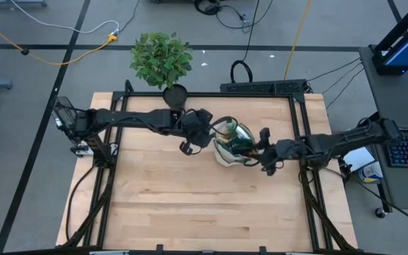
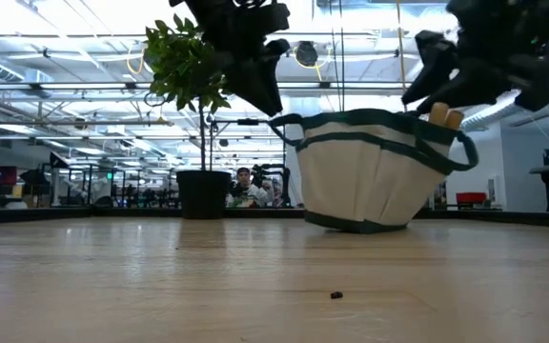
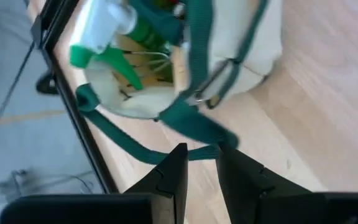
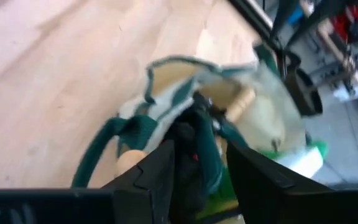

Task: Pick & Place Garden tools in Gardening bag
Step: Adjust the light brown gardening bag

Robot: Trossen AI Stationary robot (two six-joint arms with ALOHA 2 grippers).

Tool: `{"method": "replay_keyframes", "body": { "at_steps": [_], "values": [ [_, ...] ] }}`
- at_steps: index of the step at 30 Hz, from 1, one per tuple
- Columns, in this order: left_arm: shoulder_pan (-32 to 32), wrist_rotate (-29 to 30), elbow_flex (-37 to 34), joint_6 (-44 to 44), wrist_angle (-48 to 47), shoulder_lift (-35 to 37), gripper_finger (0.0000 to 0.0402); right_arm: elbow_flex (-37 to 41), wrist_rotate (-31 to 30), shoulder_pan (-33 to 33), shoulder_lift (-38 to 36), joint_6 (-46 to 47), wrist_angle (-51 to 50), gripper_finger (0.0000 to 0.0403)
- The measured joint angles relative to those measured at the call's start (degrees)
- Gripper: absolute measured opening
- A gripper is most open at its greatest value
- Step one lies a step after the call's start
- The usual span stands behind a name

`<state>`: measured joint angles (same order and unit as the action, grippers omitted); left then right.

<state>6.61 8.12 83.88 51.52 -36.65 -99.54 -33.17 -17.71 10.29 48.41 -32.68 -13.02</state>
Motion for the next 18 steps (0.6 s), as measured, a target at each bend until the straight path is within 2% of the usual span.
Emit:
{"method": "replay_keyframes", "body": {
  "at_steps": [3, 7, 10, 14, 18],
  "values": [
    [0.0, 0.0, 0.0, 6.0, 0.1, -0.3, 0.0088, 0.0, -0.3, 1.4, -1.5, -3.5, 0.6, 0.0136],
    [0.0, 0.0, 0.0, 11.1, 5.5, -0.9, 0.0088, -0.1, -3.8, 1.6, -3.2, -5.9, 1.1, 0.0137],
    [0.0, 0.8, -0.1, 14.7, 9.1, -1.0, 0.0088, -0.1, -4.7, 1.6, -4.3, -3.9, -3.9, 0.0139],
    [1.0, 0.8, 0.0, 19.9, 11.1, -1.6, 0.0088, -0.1, -4.8, 1.6, -5.2, 3.4, -9.8, 0.0137],
    [3.0, 0.6, 0.0, 24.5, 11.5, -2.3, 0.0088, -0.1, -4.8, 1.6, -5.9, 3.3, -10.3, 0.0136]
  ]
}}
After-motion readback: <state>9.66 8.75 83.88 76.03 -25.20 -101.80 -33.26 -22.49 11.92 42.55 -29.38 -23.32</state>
